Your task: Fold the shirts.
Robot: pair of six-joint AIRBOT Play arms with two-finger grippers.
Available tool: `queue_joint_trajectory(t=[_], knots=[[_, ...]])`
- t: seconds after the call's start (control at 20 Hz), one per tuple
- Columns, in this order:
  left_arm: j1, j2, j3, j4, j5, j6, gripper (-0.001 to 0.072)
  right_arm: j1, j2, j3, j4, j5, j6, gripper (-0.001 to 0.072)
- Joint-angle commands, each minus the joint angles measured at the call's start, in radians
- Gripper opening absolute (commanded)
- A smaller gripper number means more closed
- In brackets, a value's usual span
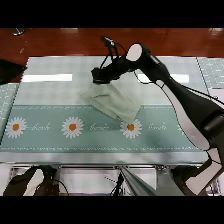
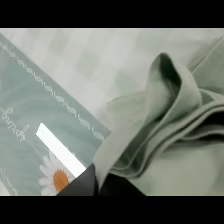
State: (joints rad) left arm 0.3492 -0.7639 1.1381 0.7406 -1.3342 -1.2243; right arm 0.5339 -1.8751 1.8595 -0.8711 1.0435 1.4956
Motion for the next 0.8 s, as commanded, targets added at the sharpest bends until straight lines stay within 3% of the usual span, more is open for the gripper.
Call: queue_joint_trajectory(t=[0.0, 0.15, 0.2, 0.25, 0.35, 0.4, 0.6, 0.65, 0.75], knots=[[0.006, 0.047, -0.142, 0.011, 0.026, 0.027, 0.0023, 0.018, -0.069, 0.021, 0.002, -0.095, 0.057, 0.0031], [0.005, 0.047, -0.228, -0.008, 0.055, 0.027, 0.0024, 0.018, -0.087, 0.021, 0.013, -0.185, 0.105, 0.0033], [0.006, 0.047, -0.253, -0.008, 0.067, 0.027, 0.0024, 0.018, -0.092, 0.021, 0.034, -0.204, 0.106, 0.0142], [0.005, 0.047, -0.281, -0.008, 0.082, 0.027, 0.0023, 0.018, -0.094, 0.021, 0.058, -0.224, 0.115, 0.0336], [0.006, 0.042, -0.328, -0.008, 0.097, 0.027, 0.0023, 0.014, -0.09, 0.022, 0.102, -0.249, 0.123, 0.0595], [0.006, 0.041, -0.346, -0.008, 0.097, 0.027, 0.0024, 0.004, -0.086, 0.026, 0.128, -0.231, 0.119, 0.0631], [0.006, 0.043, -0.394, -0.008, 0.096, 0.027, 0.0024, -0.153, 0.039, 0.028, 0.143, 0.061, 0.026, 0.0616], [0.006, 0.043, -0.4, -0.008, 0.095, 0.027, 0.0024, -0.218, 0.1, 0.028, 0.11, 0.177, 0.012, 0.0616], [0.006, 0.043, -0.407, -0.008, 0.096, 0.027, 0.0024, -0.327, 0.243, 0.026, -0.101, 0.4, 0.013, 0.0616]])
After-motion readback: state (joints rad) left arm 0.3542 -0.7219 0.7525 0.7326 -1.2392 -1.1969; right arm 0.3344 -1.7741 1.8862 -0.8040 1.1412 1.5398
